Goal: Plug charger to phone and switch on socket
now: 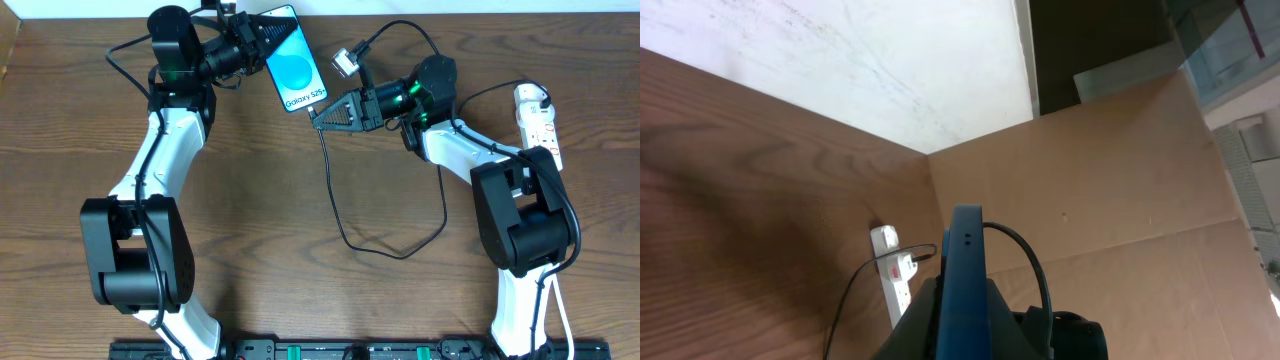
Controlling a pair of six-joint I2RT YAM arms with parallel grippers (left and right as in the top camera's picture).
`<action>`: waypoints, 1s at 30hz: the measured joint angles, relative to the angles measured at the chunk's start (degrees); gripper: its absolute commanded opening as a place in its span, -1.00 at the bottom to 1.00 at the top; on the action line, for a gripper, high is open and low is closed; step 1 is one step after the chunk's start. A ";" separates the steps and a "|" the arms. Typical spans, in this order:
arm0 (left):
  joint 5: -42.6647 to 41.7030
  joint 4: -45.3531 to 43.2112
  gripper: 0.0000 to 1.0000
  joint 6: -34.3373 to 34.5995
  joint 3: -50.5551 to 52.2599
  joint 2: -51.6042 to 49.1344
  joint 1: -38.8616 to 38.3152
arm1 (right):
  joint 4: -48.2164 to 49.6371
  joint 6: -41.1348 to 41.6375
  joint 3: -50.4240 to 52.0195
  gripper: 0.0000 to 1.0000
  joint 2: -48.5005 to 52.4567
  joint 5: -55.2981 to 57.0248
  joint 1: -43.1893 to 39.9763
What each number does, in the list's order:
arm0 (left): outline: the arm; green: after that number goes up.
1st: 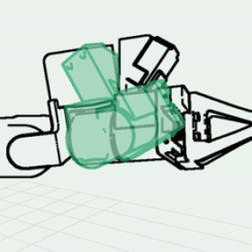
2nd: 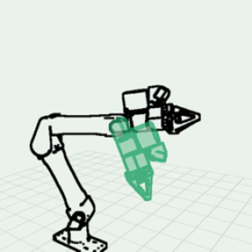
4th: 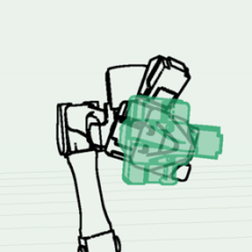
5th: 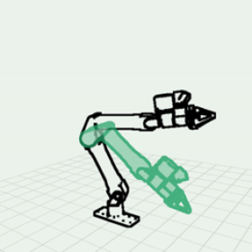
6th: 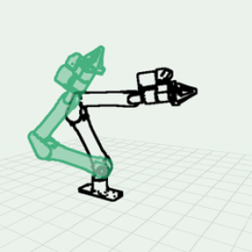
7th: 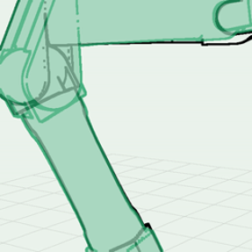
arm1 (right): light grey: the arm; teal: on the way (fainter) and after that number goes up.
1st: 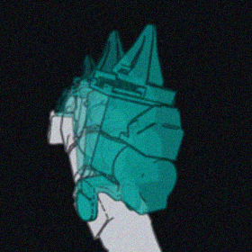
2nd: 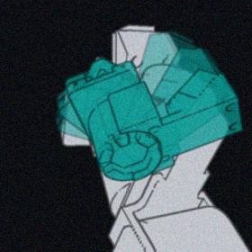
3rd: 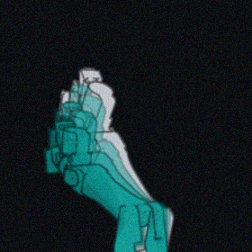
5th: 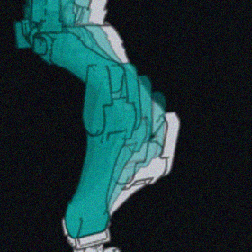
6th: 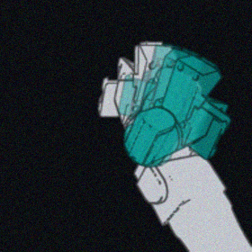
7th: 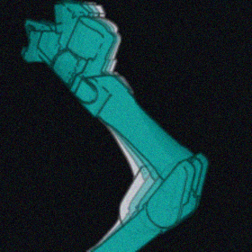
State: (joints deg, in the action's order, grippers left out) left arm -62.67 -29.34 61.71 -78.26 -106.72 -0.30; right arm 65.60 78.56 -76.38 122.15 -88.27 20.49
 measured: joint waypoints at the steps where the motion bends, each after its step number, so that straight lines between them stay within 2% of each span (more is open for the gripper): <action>1: 0.00 0.00 -0.86 0.00 0.00 -0.02 0.00 | 0.00 0.02 0.00 -0.98 0.00 0.02 0.00; 30: -0.20 -0.02 -0.85 0.17 0.00 -0.02 -0.48 | -1.38 0.66 0.00 -0.98 0.00 0.20 0.00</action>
State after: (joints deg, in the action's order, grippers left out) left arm -62.87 -29.36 61.89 -78.26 -106.74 -0.78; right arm 64.23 79.22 -76.38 122.15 -88.07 20.49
